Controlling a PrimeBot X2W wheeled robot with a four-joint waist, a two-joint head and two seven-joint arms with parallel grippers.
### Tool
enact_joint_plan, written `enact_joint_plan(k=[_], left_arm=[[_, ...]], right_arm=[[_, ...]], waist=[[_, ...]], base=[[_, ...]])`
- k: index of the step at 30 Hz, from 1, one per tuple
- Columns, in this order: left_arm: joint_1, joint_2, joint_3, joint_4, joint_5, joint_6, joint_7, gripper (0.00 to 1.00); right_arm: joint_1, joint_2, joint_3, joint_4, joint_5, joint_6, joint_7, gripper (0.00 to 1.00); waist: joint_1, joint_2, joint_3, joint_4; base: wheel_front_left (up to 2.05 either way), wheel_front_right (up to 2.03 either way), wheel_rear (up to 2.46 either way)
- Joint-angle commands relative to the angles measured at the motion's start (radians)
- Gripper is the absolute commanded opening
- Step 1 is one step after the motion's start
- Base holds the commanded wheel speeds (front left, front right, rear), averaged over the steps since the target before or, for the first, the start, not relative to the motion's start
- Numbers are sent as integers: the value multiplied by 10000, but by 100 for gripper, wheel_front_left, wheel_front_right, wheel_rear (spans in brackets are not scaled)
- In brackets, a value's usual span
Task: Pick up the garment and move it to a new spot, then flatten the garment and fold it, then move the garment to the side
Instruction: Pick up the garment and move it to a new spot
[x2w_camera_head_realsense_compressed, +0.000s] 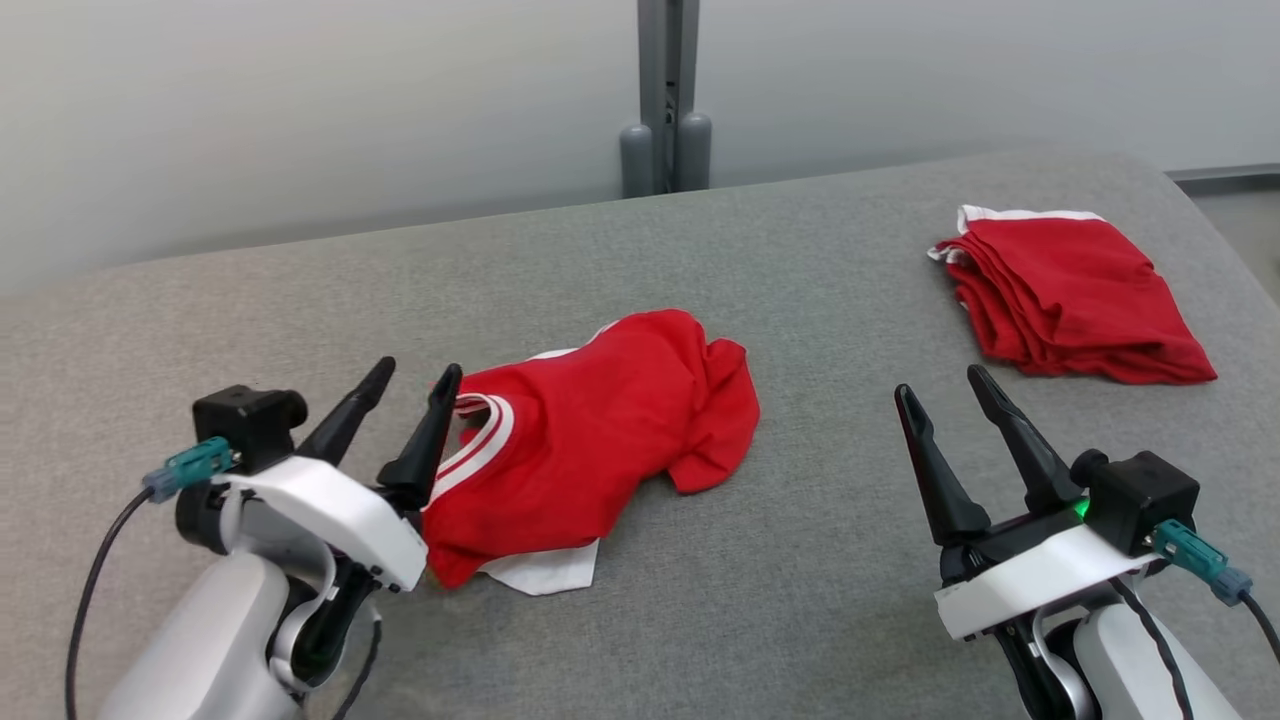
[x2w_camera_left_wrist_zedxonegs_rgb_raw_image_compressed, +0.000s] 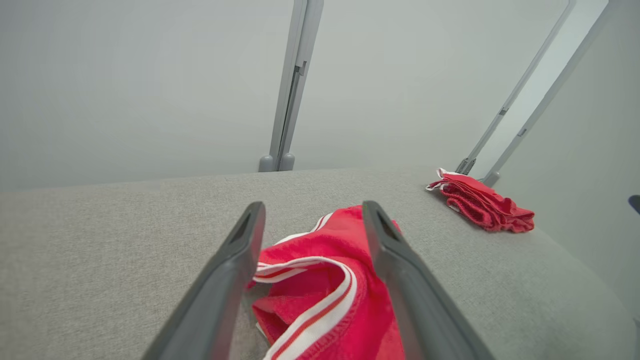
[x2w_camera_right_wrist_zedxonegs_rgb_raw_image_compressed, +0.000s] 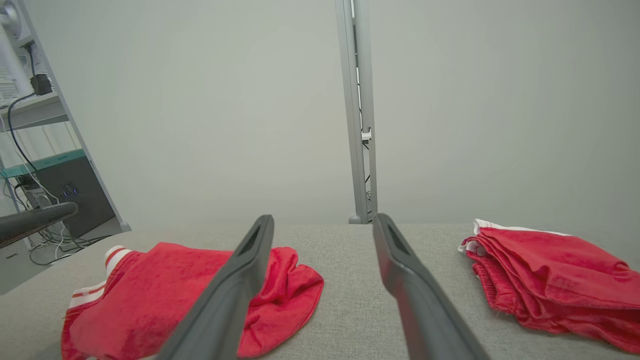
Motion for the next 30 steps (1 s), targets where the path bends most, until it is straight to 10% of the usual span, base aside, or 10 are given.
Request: enact_joint_plan(k=[1, 18, 30], left_arm=[[279, 232, 103, -309, 184, 196, -170, 100], [3460, 571, 2601, -3860, 982, 2240, -1847, 100], [4693, -1028, 3378, -4250, 2360, 1768, -1855, 100]], right_arm=[[150, -46, -66, -24, -41, 2, -46, 100], [628, 110, -733, -335, -220, 2, -46, 100], [941, 342, -1255, -247, -448, 2, -47, 100]], waist=[[0, 0, -112, 196], [0, 0, -142, 651], [0, 0, -323, 824]], base=[[0, 0, 0], [0, 0, 0], [0, 0, 0]])
